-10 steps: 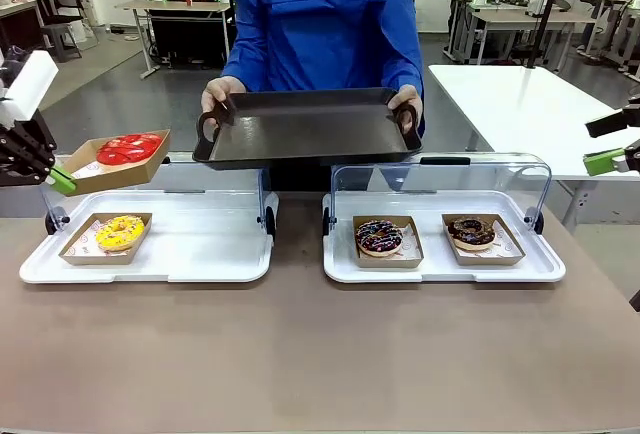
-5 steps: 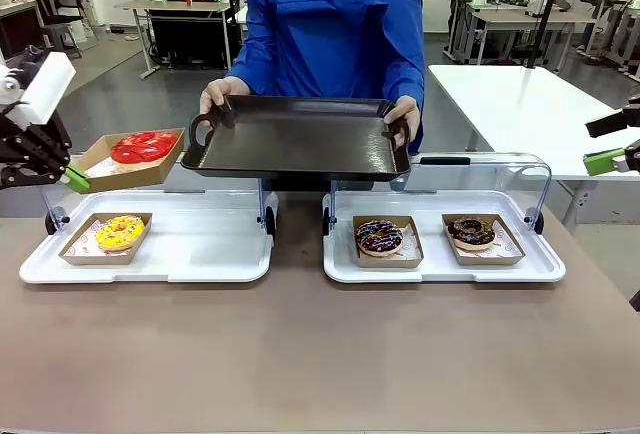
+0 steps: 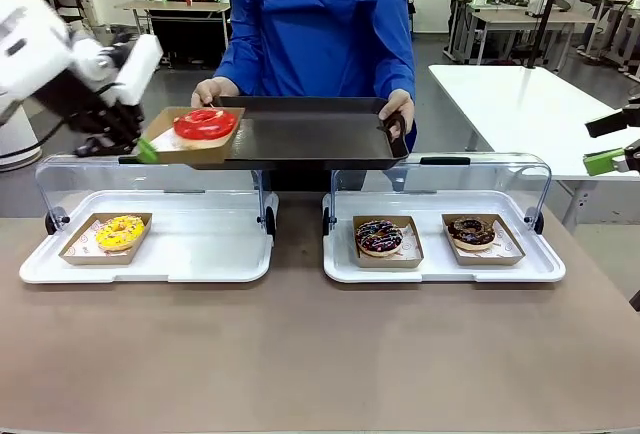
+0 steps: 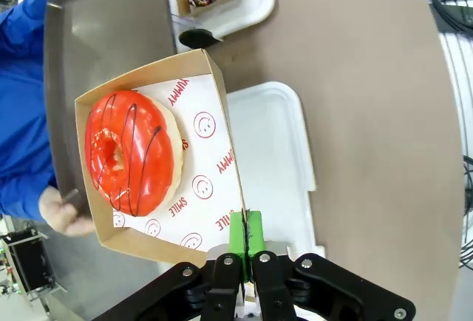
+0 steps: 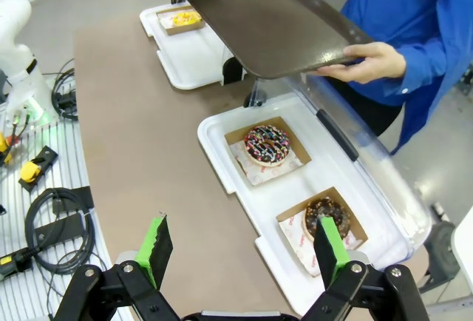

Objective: Provide the desired donut to the person.
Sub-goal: Place the picked Paper togo box onto the Handle tray extended by the person.

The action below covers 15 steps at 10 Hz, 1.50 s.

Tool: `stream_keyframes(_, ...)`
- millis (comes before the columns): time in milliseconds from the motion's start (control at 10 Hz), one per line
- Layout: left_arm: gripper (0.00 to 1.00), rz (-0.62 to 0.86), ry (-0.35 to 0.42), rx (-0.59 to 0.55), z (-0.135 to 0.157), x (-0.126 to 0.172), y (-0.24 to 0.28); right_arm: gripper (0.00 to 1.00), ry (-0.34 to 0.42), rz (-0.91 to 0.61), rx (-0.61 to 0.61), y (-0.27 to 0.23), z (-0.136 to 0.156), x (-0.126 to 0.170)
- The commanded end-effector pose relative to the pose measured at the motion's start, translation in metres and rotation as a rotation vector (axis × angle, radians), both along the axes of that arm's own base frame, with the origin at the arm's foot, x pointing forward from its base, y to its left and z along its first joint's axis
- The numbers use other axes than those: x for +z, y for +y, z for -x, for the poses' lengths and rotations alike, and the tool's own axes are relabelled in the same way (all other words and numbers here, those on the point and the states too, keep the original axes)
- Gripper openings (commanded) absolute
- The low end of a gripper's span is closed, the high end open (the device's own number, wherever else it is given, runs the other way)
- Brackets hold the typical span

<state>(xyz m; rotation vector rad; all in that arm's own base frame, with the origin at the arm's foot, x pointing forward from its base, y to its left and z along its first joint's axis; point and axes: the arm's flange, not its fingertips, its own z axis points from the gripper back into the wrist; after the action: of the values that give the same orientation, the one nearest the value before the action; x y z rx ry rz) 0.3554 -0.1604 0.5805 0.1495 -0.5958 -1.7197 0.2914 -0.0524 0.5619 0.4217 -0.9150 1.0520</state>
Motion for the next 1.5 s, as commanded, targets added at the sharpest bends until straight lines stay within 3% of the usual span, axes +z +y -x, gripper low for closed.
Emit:
stream_keyframes(0, 0.00, -0.043, -0.006, 0.033, -0.044, 0.017, -0.025, 1.00, -0.003, -0.028, 0.011, 0.002, -0.002, 0.000)
stream_keyframes(500, 0.00, -0.062, 0.032, 0.036, -0.129, 0.011, -0.053, 1.00, -0.003, -0.028, 0.011, 0.002, -0.002, 0.000)
stream_keyframes(900, 0.00, -0.071, 0.098, 0.038, -0.150, -0.019, -0.052, 1.00, -0.003, -0.028, 0.011, 0.002, -0.002, 0.000)
stream_keyframes(1000, 0.56, -0.064, 0.118, 0.030, -0.150, -0.022, -0.053, 1.00, -0.003, -0.028, 0.011, 0.002, -0.002, 0.000)
stream_keyframes(1100, 0.59, -0.058, 0.127, 0.017, -0.148, -0.022, -0.054, 1.00, -0.003, -0.028, 0.011, 0.002, -0.002, 0.000)
stream_keyframes(1200, 1.00, -0.056, 0.131, 0.013, -0.147, -0.021, -0.055, 1.00, -0.003, -0.028, 0.011, 0.002, -0.002, 0.000)
stream_keyframes(1400, 1.00, -0.054, 0.156, 0.021, -0.145, -0.019, -0.055, 1.00, -0.003, -0.028, 0.011, 0.002, -0.002, 0.000)
